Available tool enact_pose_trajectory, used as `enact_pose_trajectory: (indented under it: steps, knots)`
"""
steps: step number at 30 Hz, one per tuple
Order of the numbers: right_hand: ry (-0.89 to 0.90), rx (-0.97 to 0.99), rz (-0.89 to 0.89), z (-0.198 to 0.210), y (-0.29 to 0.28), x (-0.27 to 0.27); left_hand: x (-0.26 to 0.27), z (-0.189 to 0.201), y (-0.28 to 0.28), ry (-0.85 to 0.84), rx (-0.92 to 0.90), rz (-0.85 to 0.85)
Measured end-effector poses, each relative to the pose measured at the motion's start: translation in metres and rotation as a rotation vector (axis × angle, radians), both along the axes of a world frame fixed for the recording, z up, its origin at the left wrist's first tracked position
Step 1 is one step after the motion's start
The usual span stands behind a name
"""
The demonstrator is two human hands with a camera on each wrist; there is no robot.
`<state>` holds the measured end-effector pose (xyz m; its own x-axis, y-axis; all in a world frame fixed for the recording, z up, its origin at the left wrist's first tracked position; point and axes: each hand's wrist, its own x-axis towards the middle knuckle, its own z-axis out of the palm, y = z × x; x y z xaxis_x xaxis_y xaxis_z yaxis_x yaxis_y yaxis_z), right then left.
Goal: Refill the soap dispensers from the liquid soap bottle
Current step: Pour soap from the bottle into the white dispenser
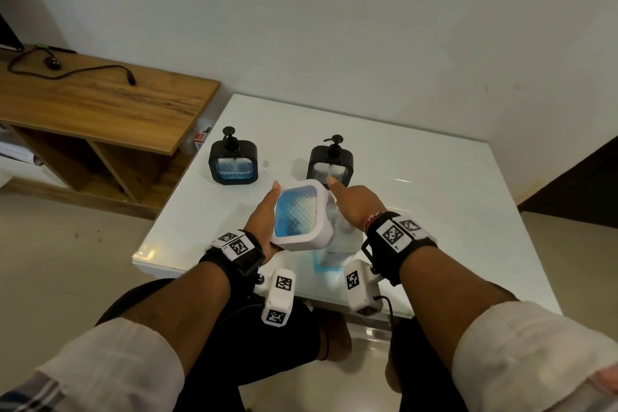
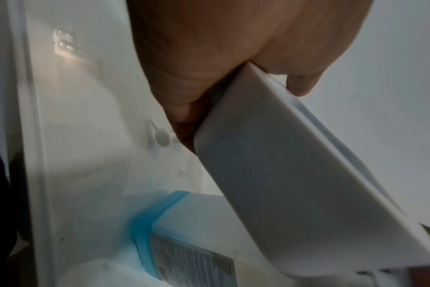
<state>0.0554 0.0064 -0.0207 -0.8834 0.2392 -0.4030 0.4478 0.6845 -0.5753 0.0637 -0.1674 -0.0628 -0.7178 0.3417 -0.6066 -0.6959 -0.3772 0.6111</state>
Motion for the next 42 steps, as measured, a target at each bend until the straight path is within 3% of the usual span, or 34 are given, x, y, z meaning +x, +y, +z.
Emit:
enact_pose_trajectory:
  steps: [8, 31, 37, 42]
  knots:
    - [0.028, -0.112, -0.057, 0.007, 0.005, -0.003, -0.001, -0.001, -0.001, -0.017, 0.033, 0.006]
    - [0.024, 0.027, 0.058, 0.004, -0.005, -0.007, -0.004, -0.001, -0.002, -0.029, 0.037, 0.036]
    - [0.045, -0.103, -0.035, 0.01, -0.003, -0.007, -0.003, -0.001, 0.0, -0.014, 0.051, 0.008]
    - [0.031, -0.039, -0.032, 0.002, -0.007, -0.006, -0.004, -0.002, 0.0, -0.021, 0.036, 0.025]
